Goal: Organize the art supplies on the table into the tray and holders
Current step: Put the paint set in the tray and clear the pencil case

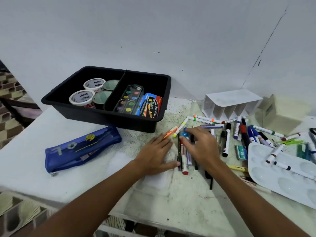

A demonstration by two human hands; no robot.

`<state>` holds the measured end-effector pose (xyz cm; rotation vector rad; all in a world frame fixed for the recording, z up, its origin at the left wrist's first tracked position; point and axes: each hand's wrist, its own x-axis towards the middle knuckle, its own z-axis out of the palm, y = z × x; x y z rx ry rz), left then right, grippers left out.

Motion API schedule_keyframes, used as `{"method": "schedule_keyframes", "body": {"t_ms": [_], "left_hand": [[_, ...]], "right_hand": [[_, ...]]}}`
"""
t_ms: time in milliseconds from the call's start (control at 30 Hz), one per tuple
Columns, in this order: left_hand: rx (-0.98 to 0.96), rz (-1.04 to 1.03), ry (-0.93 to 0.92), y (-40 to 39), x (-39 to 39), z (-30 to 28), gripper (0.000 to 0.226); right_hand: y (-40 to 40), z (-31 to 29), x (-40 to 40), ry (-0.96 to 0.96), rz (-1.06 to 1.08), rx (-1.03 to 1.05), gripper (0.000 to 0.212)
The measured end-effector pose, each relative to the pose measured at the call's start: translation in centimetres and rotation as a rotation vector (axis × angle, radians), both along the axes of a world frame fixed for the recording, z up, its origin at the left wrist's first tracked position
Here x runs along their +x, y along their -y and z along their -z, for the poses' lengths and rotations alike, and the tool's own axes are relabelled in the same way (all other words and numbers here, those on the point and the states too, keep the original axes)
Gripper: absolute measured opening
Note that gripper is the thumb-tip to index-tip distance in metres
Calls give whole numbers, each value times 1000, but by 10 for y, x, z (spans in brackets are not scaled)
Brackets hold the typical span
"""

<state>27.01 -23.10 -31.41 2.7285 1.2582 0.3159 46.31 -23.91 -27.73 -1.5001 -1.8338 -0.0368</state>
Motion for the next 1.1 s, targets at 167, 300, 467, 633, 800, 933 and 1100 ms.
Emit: {"method": "schedule_keyframes", "body": {"t_ms": [167,300,467,633,800,933,1100], "left_hand": [[-65,75,40,-1,-13,-12,82],[41,65,6,6,-62,-31,64],[346,-86,172,28,-165,-37,31],[350,-204,167,59,-264,-22,22],[174,-234,47,74,-290,-11,35],[189,-222,-1,72,-287,-7,38],[297,-308,62,65,-283,-4,37]], "right_hand": [[12,-2,-30,-21,-92,105,27],[9,-3,-63,-58,-192,131,29],[2,5,-124,-71,-354,124,34],[0,13,-190,-1,-503,153,30],[-5,28,-224,105,-727,164,34],[-8,35,-229,159,-749,128,33],[-16,28,-237,120,-696,130,27]]}}
